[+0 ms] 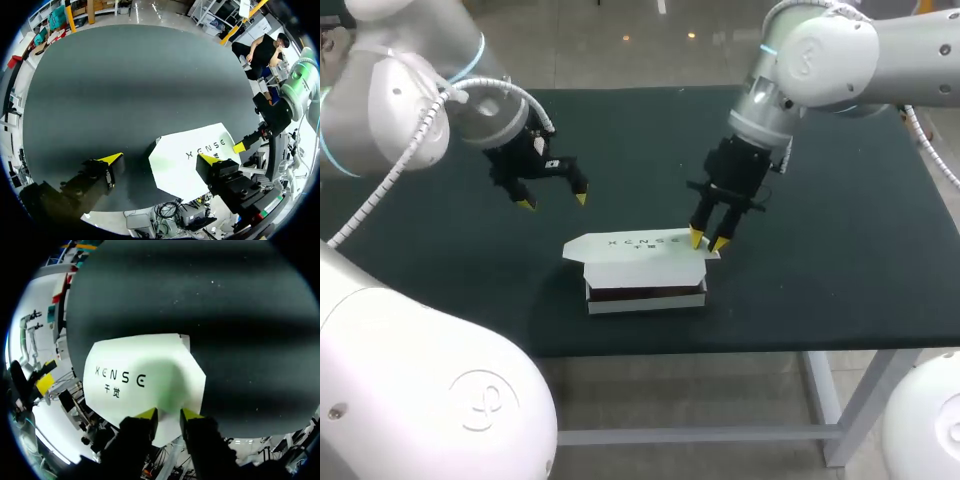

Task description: Assemble the packaging by folding the flat box into shape, placing the metal phone stand inside, and closing the box properly

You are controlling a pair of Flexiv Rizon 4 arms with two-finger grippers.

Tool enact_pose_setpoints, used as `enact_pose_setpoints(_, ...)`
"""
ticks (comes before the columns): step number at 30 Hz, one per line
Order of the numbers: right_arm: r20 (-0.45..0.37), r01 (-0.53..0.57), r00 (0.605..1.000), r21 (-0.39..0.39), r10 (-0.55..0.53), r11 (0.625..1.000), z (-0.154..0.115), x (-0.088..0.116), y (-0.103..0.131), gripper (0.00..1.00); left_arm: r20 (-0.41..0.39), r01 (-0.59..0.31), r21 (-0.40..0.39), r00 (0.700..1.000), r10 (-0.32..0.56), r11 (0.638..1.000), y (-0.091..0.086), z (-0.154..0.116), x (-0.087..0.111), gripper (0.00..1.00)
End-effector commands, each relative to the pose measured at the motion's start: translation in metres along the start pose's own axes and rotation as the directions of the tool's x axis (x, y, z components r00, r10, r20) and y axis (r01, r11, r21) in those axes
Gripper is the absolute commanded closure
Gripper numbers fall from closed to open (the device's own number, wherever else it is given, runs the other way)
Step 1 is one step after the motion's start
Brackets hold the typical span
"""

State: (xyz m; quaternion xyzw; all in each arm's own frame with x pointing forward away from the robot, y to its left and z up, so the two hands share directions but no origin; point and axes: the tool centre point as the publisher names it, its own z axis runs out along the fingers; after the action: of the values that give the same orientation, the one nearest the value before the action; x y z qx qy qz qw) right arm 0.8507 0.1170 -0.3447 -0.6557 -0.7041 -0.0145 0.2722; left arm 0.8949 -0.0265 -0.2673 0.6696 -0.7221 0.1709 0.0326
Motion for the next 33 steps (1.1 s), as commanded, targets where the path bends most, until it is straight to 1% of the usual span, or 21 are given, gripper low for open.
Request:
enact_pose_setpoints(1,0.002,0.001,1.000,-0.004,-0.001,1.000,0.000,0.001,-0.002,0.66,0.083,0.070,-0.207,0.995,-0.054,0.976,-0.005,-0.002,0.004,0.00)
enact_pose_setpoints(6,0.004,-0.001,1.000,-0.002,0.001,1.000,0.002,0.002,0.000,0.66,0.083,0.070,-0.207,0.995,-0.054,0.976,-0.005,-0.002,0.004,0.00)
enact_pose_setpoints(7,0.004,-0.002,1.000,-0.003,0.002,1.000,0.002,0.003,0.000,0.66,0.089,0.121,-0.217,0.991,-0.104,0.969,-0.008,0.001,0.008,0.00)
enact_pose_setpoints(8,0.004,-0.003,1.000,-0.002,0.003,1.000,0.003,0.003,0.000,0.66,0.111,0.114,-0.215,0.990,-0.091,0.970,-0.006,0.005,0.011,0.00)
enact_pose_setpoints(9,0.003,-0.004,1.000,-0.002,0.004,1.000,0.003,0.002,-0.001,0.66,0.097,0.156,-0.248,0.986,-0.136,0.956,-0.006,0.008,0.015,0.00)
enact_pose_setpoints(11,0.003,-0.006,1.000,-0.003,0.006,1.000,0.003,0.002,-0.001,0.66,0.115,0.152,-0.268,0.985,-0.125,0.951,-0.006,0.011,0.019,0.00)
enact_pose_setpoints(12,0.002,-0.007,1.000,-0.003,0.007,1.000,0.003,0.002,-0.001,0.66,0.114,0.190,-0.284,0.980,-0.163,0.940,-0.006,0.012,0.020,0.00)
enact_pose_setpoints(13,0.002,-0.008,1.000,-0.003,0.008,1.000,0.003,0.002,-0.001,0.66,0.114,0.187,-0.296,0.981,-0.160,0.937,-0.005,0.014,0.021,0.00)
enact_pose_setpoints(14,0.002,-0.008,1.000,-0.003,0.008,1.000,0.003,0.002,-0.001,0.66,0.110,0.208,-0.315,0.977,-0.182,0.926,-0.003,0.015,0.021,0.11)
enact_pose_setpoints(15,0.002,-0.008,1.000,-0.003,0.008,1.000,0.003,0.002,-0.001,0.66,0.107,0.219,-0.320,0.975,-0.195,0.922,-0.002,0.016,0.022,0.25)
enact_pose_setpoints(16,0.001,-0.008,1.000,-0.004,0.008,1.000,0.003,0.002,-0.001,0.66,0.119,0.219,-0.318,0.974,-0.191,0.922,0.001,0.018,0.022,0.27)
enact_pose_setpoints(17,0.000,-0.008,1.000,-0.004,0.008,1.000,0.003,0.002,-0.001,0.66,0.118,0.230,-0.323,0.972,-0.202,0.918,0.002,0.019,0.022,0.25)
enact_pose_setpoints(18,-0.001,-0.007,1.000,-0.004,0.007,1.000,0.003,0.001,-0.001,0.66,0.120,0.229,-0.324,0.972,-0.200,0.918,0.005,0.020,0.023,0.26)
enact_pose_setpoints(19,-0.002,-0.007,1.000,-0.003,0.007,1.000,0.004,0.001,-0.001,0.66,0.126,0.224,-0.325,0.973,-0.193,0.919,0.008,0.021,0.023,0.33)
enact_pose_setpoints(21,-0.003,-0.007,1.000,-0.002,0.007,1.000,0.005,0.001,0.000,0.66,0.138,0.229,-0.335,0.972,-0.193,0.914,0.012,0.024,0.025,0.36)
enact_pose_setpoints(22,-0.004,-0.007,1.000,-0.002,0.007,1.000,0.005,0.001,0.000,0.66,0.138,0.228,-0.337,0.972,-0.191,0.914,0.013,0.025,0.025,0.40)
enact_pose_setpoints(26,-0.009,-0.006,1.000,-0.002,0.006,1.000,0.006,0.000,0.001,0.66,0.150,0.227,-0.355,0.971,-0.185,0.907,0.019,0.033,0.027,0.39)
enact_pose_setpoints(33,-0.012,-0.005,1.000,0.001,0.005,1.000,0.007,0.000,0.001,0.67,0.168,0.237,-0.373,0.968,-0.186,0.897,0.027,0.046,0.024,0.42)
